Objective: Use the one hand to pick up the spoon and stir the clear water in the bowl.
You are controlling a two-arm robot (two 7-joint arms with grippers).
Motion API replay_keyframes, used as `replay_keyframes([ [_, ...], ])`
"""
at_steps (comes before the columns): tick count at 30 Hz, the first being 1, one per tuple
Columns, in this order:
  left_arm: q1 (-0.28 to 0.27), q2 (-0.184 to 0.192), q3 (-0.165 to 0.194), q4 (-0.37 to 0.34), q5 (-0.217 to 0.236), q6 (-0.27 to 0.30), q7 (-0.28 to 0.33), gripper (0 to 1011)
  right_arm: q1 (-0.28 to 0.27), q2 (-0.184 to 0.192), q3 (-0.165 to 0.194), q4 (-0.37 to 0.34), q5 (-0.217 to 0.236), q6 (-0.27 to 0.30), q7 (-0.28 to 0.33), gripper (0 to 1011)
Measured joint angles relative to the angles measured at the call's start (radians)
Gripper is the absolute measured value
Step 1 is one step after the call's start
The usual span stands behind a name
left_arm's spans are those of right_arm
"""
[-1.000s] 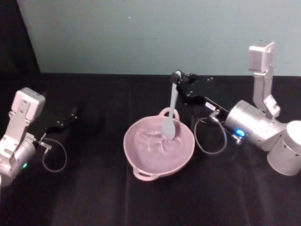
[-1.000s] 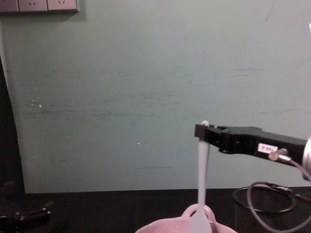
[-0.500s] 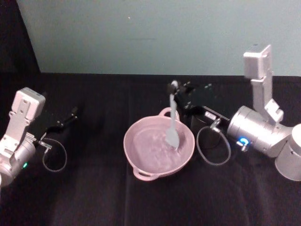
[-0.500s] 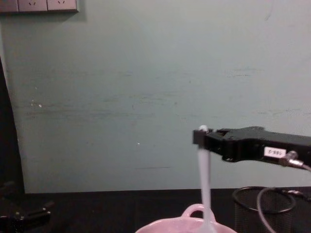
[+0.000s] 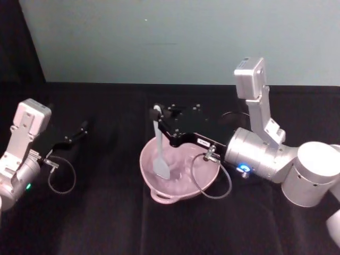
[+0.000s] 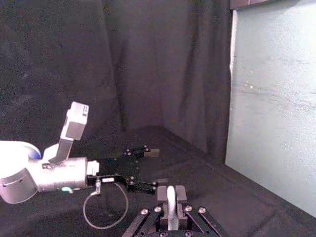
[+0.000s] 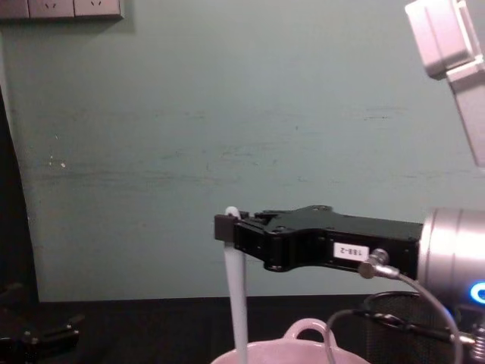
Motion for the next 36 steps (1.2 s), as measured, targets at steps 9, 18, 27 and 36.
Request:
replay_keyframes([
  [9, 0.0, 0.0, 0.0, 0.0, 0.0, 0.0, 0.0, 1011, 0.04, -0.05, -0.006, 0.088, 0.021, -0.04, 0.019, 105],
  [18, 0.0, 0.0, 0.0, 0.0, 0.0, 0.0, 0.0, 1011, 0.069, -0.085, 0.034, 0.214, 0.069, -0.095, 0.028, 105],
  [27, 0.0, 0.0, 0.0, 0.0, 0.0, 0.0, 0.0, 1011, 0.046, -0.057, 0.093, 0.222, 0.083, -0.119, -0.005, 105],
  [36, 0.0, 0.0, 0.0, 0.0, 0.0, 0.0, 0.0, 1011, -0.014, -0.005, 0.144, 0.138, 0.085, -0.116, -0.037, 105],
])
